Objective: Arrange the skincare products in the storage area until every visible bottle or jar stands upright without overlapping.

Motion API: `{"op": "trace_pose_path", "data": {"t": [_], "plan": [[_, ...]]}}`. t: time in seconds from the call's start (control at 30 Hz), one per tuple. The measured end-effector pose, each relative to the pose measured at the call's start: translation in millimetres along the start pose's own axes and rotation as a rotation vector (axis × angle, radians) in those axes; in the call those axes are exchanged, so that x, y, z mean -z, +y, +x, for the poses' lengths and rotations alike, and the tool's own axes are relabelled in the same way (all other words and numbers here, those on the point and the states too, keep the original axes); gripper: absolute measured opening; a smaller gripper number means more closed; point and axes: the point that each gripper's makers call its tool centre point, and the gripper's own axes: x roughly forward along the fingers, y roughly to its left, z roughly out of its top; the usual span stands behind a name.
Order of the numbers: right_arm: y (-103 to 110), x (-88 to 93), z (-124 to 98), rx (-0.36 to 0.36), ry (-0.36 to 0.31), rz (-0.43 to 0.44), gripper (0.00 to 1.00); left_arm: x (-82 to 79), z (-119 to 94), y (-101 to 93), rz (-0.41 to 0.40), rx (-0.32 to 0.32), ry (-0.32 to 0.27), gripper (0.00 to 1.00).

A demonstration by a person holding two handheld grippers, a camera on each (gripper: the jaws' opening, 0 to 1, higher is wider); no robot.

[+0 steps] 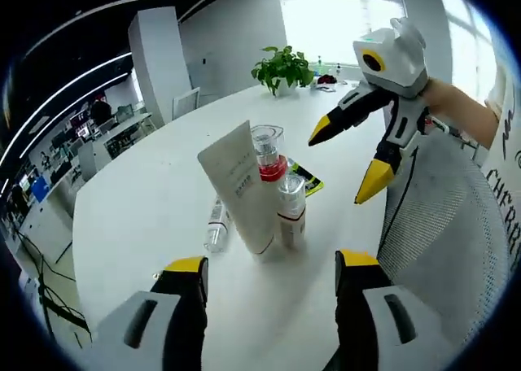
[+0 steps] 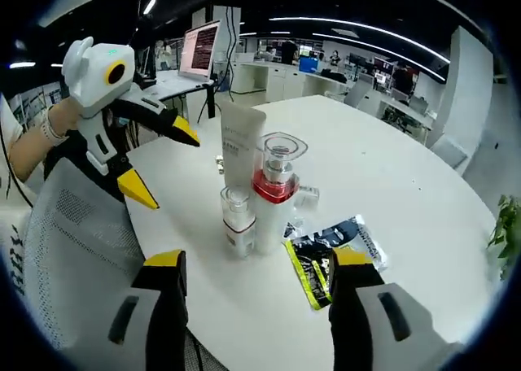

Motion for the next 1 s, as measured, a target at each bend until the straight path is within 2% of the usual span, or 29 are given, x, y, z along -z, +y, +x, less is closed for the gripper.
{"op": "trace_pose_path", "data": {"t": [0.13,0.3,0.43,0.63,0.7,0.77,1.0], "plan": [[-5,-2.8,-7,0.029,-0.002,0.007,0.82,0.1,-9,1.8,0.012,-0.022,0.003,0.70],[-10,-6.7,-14,0.060,-0.008,-0.001,0.87,5.0,-22,5.5,0.000,-0.039,0.000,0.79],[-8,-5.2,-14,0.066,-0.001,-0.014,0.88,8.9,-25,8.9,-0.029,-0.048,-0.012,0.84],[-12,-3.4,-17,0.090,0.003,-0.010,0.97,10.9,-30,9.5,-0.043,-0.058,-0.013,0.92],[-13,-4.5,-20,0.093,-0.005,-0.003,0.99,9.4,-31,10.7,-0.051,-0.068,-0.026,0.95],[-14,-7.2,-20,0.094,-0.014,0.002,0.99,3.1,-32,12.1,-0.075,-0.075,-0.072,0.99],[-4,-18.6,-24,0.069,-0.061,0.002,1.00,1.1,-35,11.4,-0.071,-0.059,-0.078,0.99]]}}
